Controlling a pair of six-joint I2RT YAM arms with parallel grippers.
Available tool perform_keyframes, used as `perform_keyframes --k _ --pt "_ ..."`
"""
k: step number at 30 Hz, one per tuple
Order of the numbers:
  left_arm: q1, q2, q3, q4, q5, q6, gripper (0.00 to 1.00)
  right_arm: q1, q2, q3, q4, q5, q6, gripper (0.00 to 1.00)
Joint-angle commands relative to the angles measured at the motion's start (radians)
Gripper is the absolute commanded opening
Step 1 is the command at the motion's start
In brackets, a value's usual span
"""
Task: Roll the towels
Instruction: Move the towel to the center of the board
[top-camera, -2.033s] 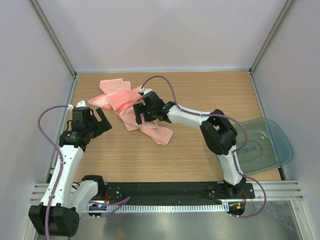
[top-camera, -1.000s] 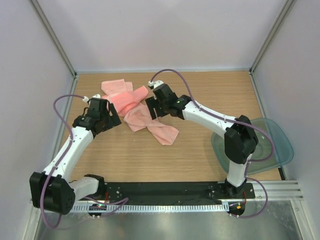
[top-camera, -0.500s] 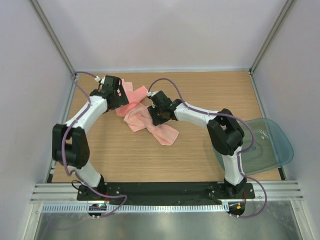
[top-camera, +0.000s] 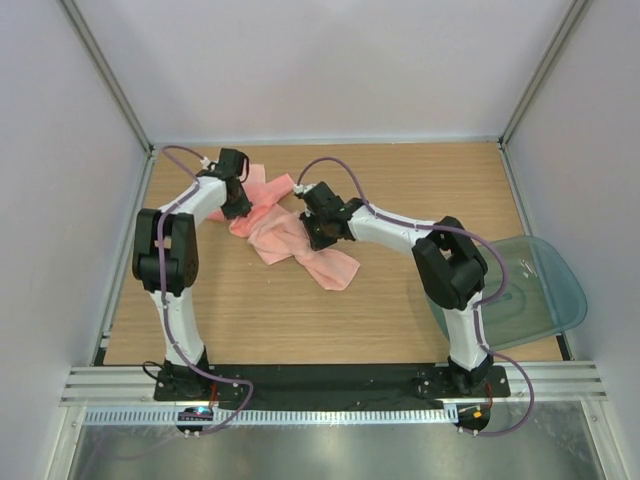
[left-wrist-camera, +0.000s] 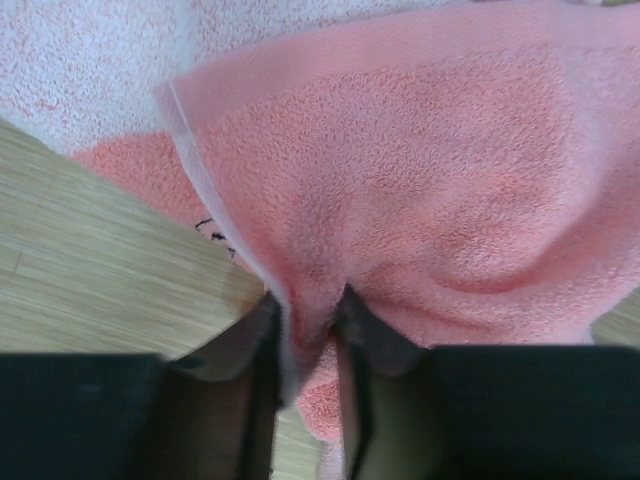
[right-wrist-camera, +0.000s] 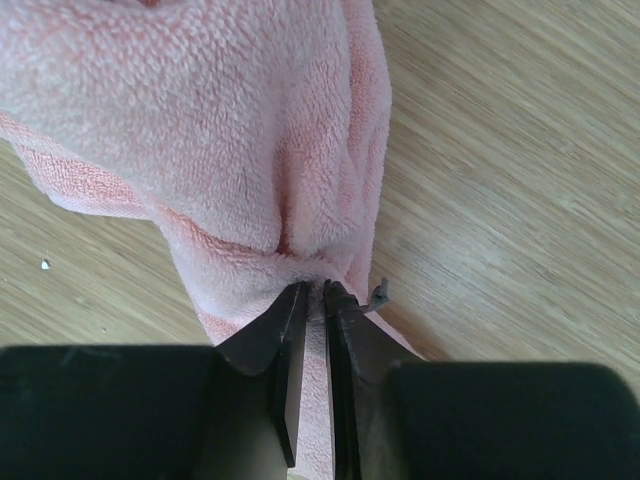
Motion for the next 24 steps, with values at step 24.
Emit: perform_keyframes --k 24 --pt "0.007 -0.683 0.026 -0.260 0.031 0.131 0.00 -0.699 0.404 0.987 -0.268 -0.070 0.378 0.02"
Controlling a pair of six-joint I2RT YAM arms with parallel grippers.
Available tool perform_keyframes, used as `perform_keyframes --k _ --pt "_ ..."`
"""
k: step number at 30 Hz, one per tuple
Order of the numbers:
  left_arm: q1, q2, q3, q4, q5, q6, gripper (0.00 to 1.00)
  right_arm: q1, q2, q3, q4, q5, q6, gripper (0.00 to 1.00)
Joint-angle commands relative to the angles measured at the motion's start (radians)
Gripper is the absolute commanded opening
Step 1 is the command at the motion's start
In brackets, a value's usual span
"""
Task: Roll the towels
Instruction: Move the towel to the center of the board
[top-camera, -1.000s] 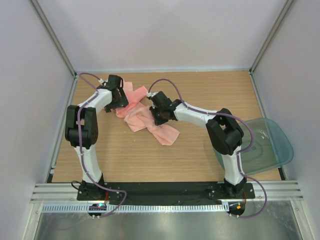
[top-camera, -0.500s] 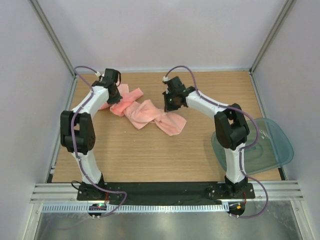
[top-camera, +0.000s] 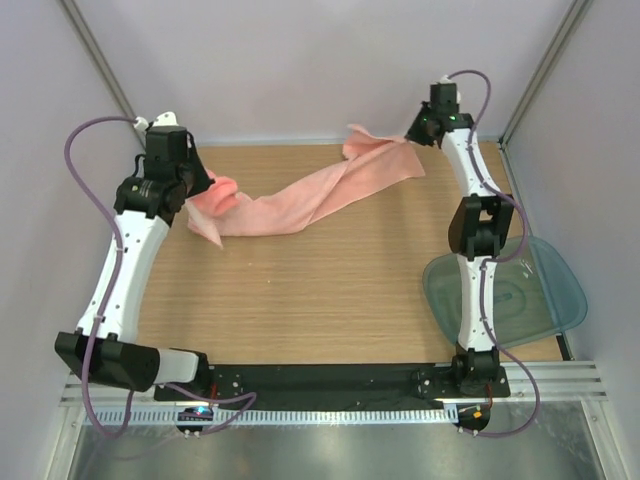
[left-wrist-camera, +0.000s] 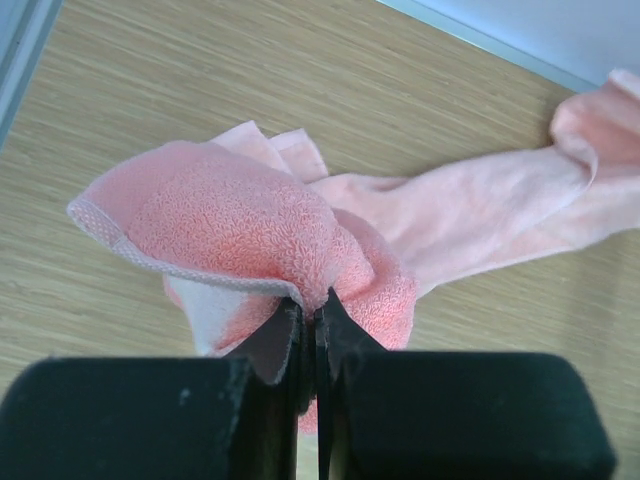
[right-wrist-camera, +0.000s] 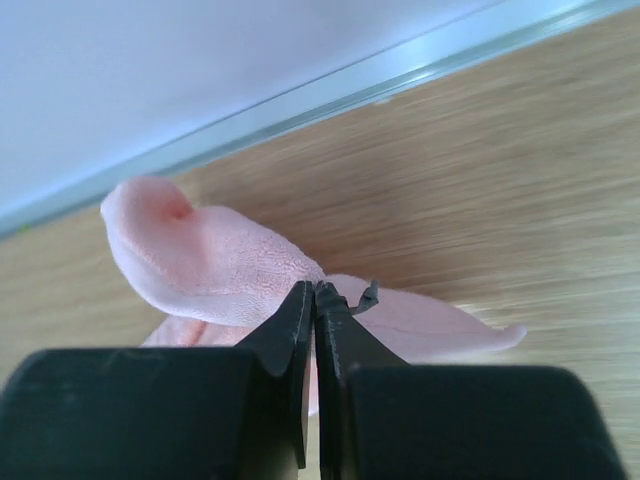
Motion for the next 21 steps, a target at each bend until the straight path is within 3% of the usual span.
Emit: perform_keyframes --k 1,3,4,5,7,11,14,15,16,19,21 --pt "0.004 -0.048 -0.031 -0.045 0.082 0.020 0.00 -0.076 0.014 0.056 -0.044 -0.003 0.114 0.12" --pt "0.002 -0.085 -0.044 -0.042 0.175 0.009 0.01 -0.073 -0.020 0.027 -0.067 0.031 0.095 0.35" --pt "0.001 -0.096 -0.051 -0.042 0.212 0.006 0.02 -0.071 -0.043 -0.044 -0.068 0.036 0.091 0.68" --pt "-0.007 -0.125 -0.061 -0.019 0.241 0.000 0.04 -0.068 -0.111 -0.095 -0.062 0.069 0.088 0.80" --pt "-0.011 -0.152 -0.103 0.010 0.333 -0.024 0.12 -0.048 -0.191 -0.216 -0.003 0.117 0.078 0.92" --pt "-0.014 -0.197 -0.143 0.041 0.424 -0.077 0.28 0.008 -0.379 -0.489 0.080 0.164 0.032 0.95" --pt "-0.016 -0.226 -0.185 0.073 0.456 -0.132 0.38 0.053 -0.463 -0.566 0.080 0.146 0.025 0.95" --pt "-0.014 -0.241 -0.198 0.090 0.441 -0.143 0.44 0.065 -0.483 -0.585 0.073 0.143 0.025 0.95" --pt "-0.014 -0.245 -0.213 0.092 0.409 -0.152 0.57 0.080 -0.512 -0.603 0.071 0.132 0.025 0.95" --pt "-0.013 -0.228 -0.222 0.035 0.258 -0.147 0.70 0.178 -0.564 -0.671 0.060 0.117 -0.010 0.95" --pt "-0.014 -0.212 -0.239 0.024 0.211 -0.124 0.72 0.279 -0.584 -0.724 0.051 0.114 -0.036 0.95"
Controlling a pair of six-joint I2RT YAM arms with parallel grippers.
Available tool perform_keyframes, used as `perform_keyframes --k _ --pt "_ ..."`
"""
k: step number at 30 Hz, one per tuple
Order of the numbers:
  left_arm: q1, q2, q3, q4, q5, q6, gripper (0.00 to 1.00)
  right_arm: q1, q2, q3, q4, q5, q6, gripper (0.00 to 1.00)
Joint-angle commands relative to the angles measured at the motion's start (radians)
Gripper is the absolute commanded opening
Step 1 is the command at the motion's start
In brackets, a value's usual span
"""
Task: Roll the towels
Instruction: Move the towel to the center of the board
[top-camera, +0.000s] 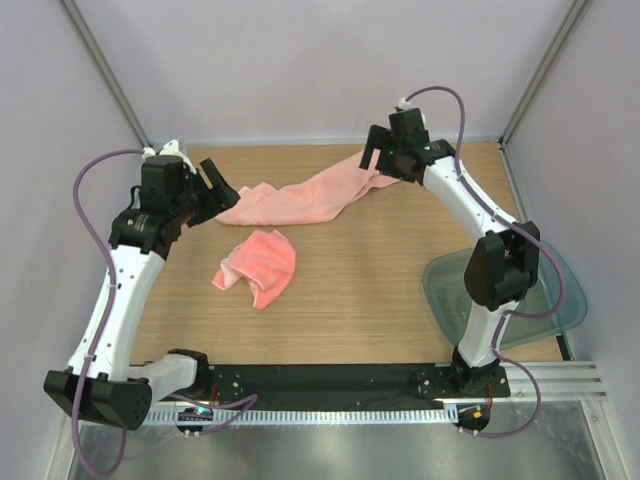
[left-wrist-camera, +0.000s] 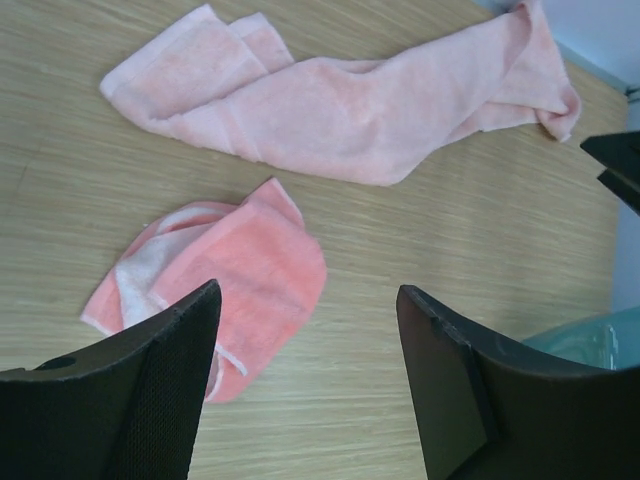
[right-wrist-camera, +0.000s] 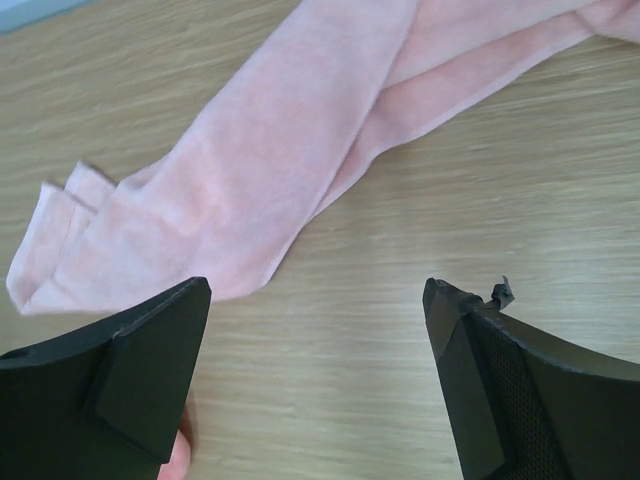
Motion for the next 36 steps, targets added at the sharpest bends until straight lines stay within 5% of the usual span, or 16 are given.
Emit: perform_keyframes --k 1,11,36 --pt "0.002 0.030 -0.031 -0.004 -0.092 0.007 0.72 0.131 -0.064 -0.086 0.010 -0.006 -0.064 0.95" --pt "0.002 0.079 -0.297 0.100 -0.069 -0.057 0.66 0.321 -0.129 -0.421 0.131 -0.101 -0.006 0.91" --pt "0.002 0.273 -0.391 0.177 -0.179 -0.100 0.60 0.343 -0.138 -0.493 0.125 -0.150 -0.017 0.89"
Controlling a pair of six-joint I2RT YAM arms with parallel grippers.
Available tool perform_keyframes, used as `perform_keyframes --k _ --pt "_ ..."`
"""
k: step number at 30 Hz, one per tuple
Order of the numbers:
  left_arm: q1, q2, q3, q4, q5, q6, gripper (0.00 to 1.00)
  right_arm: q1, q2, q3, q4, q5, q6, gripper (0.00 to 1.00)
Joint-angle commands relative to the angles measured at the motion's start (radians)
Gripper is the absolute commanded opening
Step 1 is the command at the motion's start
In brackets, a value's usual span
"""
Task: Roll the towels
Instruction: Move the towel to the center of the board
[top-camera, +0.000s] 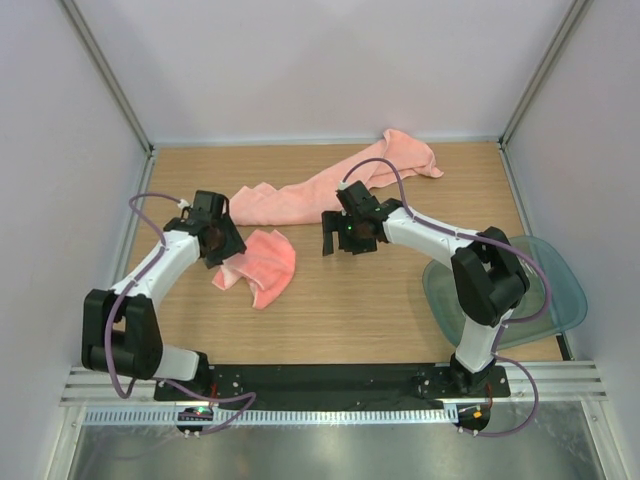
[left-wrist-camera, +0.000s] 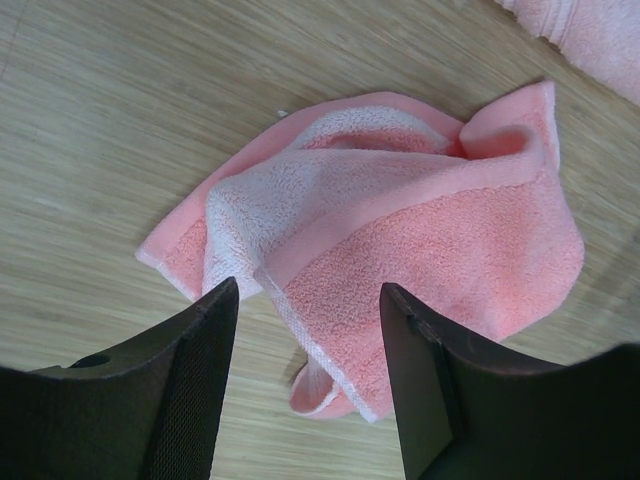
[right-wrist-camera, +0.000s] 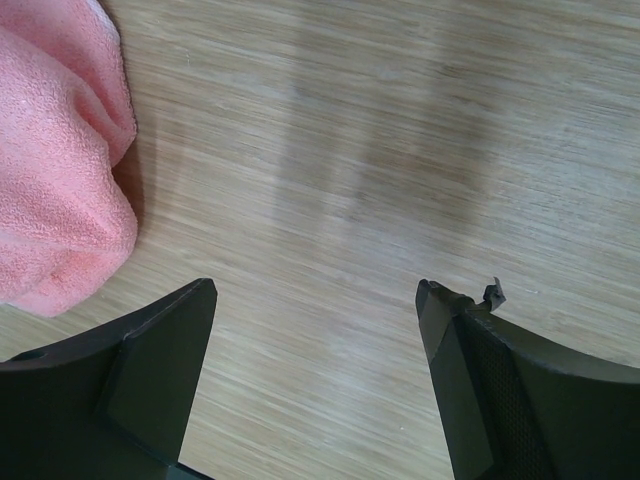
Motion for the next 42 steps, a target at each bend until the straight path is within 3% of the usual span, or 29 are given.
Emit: perform_keyframes --k 1,8,14,24,27,33,42 --pt "0.003 0.024 -0.009 0.047 -0.024 -0.011 0.59 0.005 -0.043 -0.001 0.014 -0.012 -0.005 0.88" --pt "0.002 0.054 -0.014 0.080 -0.003 -0.017 0.53 0.005 -0.042 -0.003 0.014 -0.006 -0.013 0.87" --pt "0.002 0.056 -0.015 0.089 0.012 -0.022 0.42 0.005 -0.037 -0.006 0.011 -0.001 -0.019 0.86" --pt "0.003 0.047 -0.020 0.109 0.038 -0.008 0.03 0.005 -0.031 -0.018 0.013 -0.003 -0.022 0.84" --pt "0.002 0.044 -0.026 0.110 0.048 -0.006 0.06 0.005 -0.034 -0.021 0.013 -0.003 -0.024 0.84" --pt "0.002 0.028 -0.041 0.104 0.035 -0.008 0.21 0.005 -0.036 -0.023 0.013 -0.003 -0.025 0.84" --pt "0.000 0.001 -0.066 0.086 0.011 -0.011 0.23 0.005 -0.029 -0.023 0.014 -0.009 -0.021 0.84"
